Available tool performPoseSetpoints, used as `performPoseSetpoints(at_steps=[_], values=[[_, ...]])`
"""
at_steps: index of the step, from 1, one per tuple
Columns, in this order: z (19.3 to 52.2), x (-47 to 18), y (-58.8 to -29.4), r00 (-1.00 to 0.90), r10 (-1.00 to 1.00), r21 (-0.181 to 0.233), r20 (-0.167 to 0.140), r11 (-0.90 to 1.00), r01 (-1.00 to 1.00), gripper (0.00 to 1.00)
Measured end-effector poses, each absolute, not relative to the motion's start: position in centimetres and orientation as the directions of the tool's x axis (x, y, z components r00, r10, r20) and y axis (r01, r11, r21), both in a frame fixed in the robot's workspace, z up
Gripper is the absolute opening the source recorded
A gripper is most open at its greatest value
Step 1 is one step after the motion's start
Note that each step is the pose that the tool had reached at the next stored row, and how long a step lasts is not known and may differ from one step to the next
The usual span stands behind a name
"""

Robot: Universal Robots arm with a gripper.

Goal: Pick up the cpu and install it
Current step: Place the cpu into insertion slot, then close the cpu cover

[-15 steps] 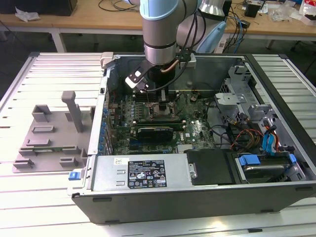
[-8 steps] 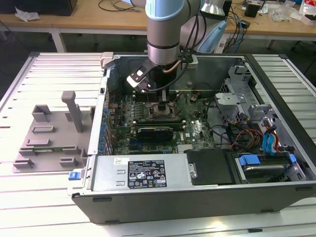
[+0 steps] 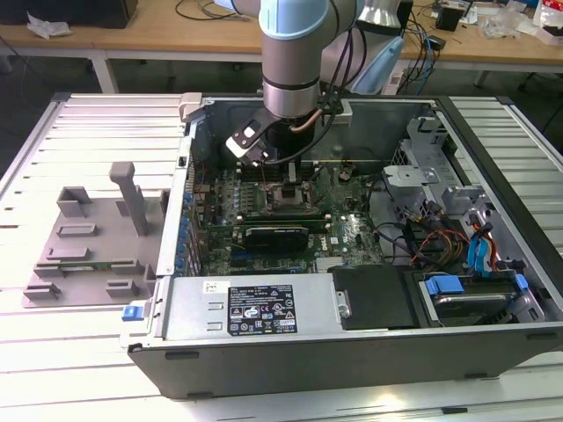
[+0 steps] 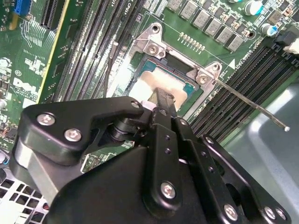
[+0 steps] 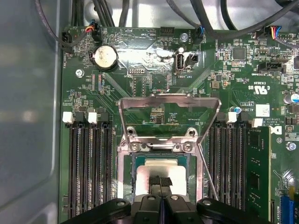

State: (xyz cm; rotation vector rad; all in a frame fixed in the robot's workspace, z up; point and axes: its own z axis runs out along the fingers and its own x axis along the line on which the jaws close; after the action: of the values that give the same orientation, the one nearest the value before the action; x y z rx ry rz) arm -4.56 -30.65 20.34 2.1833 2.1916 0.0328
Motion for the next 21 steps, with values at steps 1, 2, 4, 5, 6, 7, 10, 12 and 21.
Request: performPoseSetpoints(at_steps=[1,2,4,5,6,7,10,12,21], values=[[20.3,-4.6,-30.6,-0.003,1.0,0.049,-0.019,0.004,0.999,0.11],[20.5,-4.5,-30.6,-0.003,1.0,0.05,-0.017,0.004,0.999,0.11],[21.0,-4.6,-30.6,-0.003,1.0,0.049,-0.019,0.004,0.999,0.11],[21.5,-4.6,-30.6,-0.003,1.0,0.049,-0.018,0.004,0.999,0.11],[22.2,-4.6,-30.6,-0.003,1.0,0.049,-0.019,0.004,0.999,0.11],[22.8,-4.6,-30.6,-0.003,1.0,0.049,-0.019,0.004,0.999,0.11],[24.5,-4.6,-30.6,-0.003,1.0,0.049,-0.019,0.004,0.999,0.11],[24.6,-4.6,-30.6,-0.003,1.0,0.049,-0.018,0.004,0.999,0.11],[24.6,-4.6,-30.6,-0.003,1.0,0.049,-0.019,0.004,0.999,0.11]])
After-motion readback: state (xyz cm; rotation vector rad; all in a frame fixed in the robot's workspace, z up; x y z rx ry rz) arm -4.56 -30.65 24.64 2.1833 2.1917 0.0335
